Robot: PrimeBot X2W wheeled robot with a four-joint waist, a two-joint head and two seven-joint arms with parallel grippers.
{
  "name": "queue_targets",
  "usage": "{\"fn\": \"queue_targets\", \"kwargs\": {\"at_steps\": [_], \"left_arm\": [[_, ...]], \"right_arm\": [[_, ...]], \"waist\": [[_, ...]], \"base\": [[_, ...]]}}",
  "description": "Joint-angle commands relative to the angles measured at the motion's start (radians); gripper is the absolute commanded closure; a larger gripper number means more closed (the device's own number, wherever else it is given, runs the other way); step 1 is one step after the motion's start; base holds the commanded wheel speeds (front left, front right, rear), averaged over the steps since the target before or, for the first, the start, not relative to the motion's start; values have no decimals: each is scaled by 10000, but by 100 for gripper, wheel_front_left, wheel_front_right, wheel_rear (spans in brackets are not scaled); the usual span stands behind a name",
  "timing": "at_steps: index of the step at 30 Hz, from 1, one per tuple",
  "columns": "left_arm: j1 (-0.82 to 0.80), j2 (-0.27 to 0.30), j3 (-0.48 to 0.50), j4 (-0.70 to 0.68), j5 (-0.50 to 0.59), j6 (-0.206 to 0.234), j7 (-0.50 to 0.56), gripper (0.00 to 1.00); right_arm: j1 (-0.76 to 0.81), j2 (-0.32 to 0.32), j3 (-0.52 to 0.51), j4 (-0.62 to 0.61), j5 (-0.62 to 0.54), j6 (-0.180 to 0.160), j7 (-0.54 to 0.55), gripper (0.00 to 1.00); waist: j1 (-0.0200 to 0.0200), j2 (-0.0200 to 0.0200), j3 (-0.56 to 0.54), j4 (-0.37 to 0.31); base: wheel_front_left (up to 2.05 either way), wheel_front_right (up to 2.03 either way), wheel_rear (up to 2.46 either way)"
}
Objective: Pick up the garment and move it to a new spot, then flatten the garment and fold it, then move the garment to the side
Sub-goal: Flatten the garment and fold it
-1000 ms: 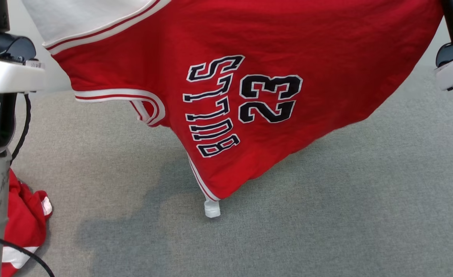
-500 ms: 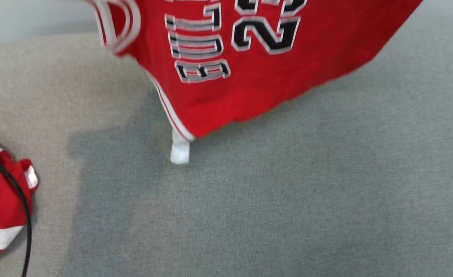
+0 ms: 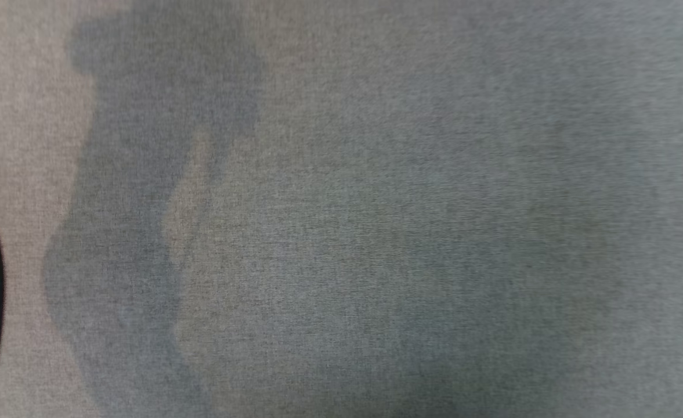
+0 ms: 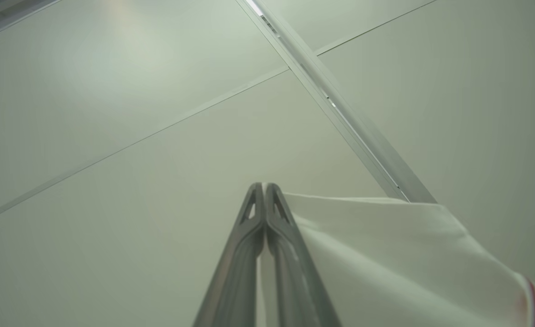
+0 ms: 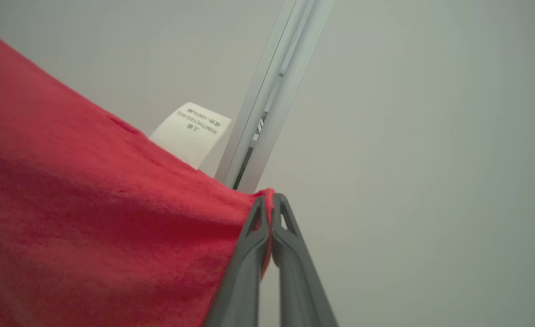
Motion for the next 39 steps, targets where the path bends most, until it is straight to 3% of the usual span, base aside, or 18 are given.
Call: {"fn": "queue_targets", "kwargs": {"at_steps": [1, 5, 10, 19, 25, 32, 39], "left_arm": [[241, -79, 44, -302, -25, -42, 2, 100], [1837, -415, 155, -1730, -249, -266, 0, 100], [4303, -803, 534, -3160, -565, -422, -5, 100], [9747, -1322, 1622, -5506, -1176, -730, -9, 100], [13241, -1710, 2290, -6187, -1268, -834, -9, 100], [15884, -2402, 2735, -7099, -1244, -850, -10, 100], [17963, -2827, 2641, -7324, -908, -883, -10, 100]], "right_arm": [[364, 89, -67, 44, -167, 0, 0, 100], [1241, 60, -435, 106, -702, 0, -1, 100], [2519, -172, -541, 247, -467, 0, -2, 100], [6096, -362, -1042, -867, 278, -1, -3, 100], [8989, -295, -1383, -1974, 544, 0, -3, 100], [11338, -23, -1636, -3023, 361, -1, -1, 100], [13946, 137, -2632, -4208, 96, 0, -3, 100]], "waist": [[-1, 0, 730, 327], [-1, 0, 1095, 732], [-1, 0, 1015, 1010], [-1, 0, -525, 907], [-1, 0, -1845, 672], [-1, 0, -2808, 447], [-1, 0, -3656, 502]], "base": [[0, 0, 0], [0, 0, 0], [0, 0, 0], [0, 0, 0], [0, 0, 0], [0, 0, 0], [0, 0, 0]]}}
